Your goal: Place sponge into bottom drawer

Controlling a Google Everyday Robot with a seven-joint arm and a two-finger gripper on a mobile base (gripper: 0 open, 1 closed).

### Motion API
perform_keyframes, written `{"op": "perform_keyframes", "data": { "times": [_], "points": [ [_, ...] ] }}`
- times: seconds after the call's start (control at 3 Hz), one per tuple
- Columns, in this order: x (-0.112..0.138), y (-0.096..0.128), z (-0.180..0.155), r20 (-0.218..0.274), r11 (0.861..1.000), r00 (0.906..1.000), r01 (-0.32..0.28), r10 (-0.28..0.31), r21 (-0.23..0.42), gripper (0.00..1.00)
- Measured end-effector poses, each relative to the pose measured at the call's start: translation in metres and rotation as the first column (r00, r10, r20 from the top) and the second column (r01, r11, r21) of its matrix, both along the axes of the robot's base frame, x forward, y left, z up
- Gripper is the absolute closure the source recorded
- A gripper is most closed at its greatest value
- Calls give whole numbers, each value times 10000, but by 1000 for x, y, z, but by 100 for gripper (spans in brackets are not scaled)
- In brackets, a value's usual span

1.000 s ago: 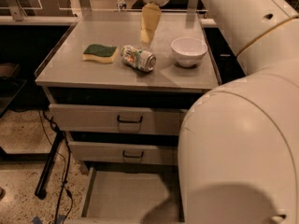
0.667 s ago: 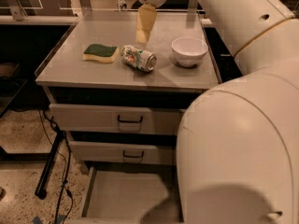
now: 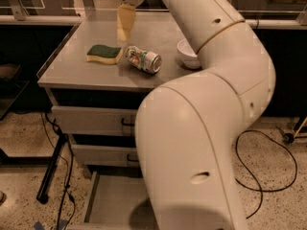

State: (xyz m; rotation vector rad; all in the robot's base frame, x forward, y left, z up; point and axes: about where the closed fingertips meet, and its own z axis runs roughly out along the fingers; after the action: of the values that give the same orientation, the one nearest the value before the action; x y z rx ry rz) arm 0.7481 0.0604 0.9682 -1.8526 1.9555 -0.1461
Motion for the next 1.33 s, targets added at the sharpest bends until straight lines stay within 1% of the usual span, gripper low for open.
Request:
{"op": "perform_keyframes", "data": {
  "times": [0.33, 0.67, 1.0, 1.33],
  "points": [
    [12, 27, -13, -157, 9991, 9992, -373, 376, 195, 0],
    [20, 33, -15, -15, 9983, 9992, -397, 398, 424, 0],
    [19, 48, -24, -274, 9924, 9972, -671, 703, 1032, 0],
    [24, 80, -38, -311, 9816, 9896, -1353, 1406, 1349, 0]
  ]
}}
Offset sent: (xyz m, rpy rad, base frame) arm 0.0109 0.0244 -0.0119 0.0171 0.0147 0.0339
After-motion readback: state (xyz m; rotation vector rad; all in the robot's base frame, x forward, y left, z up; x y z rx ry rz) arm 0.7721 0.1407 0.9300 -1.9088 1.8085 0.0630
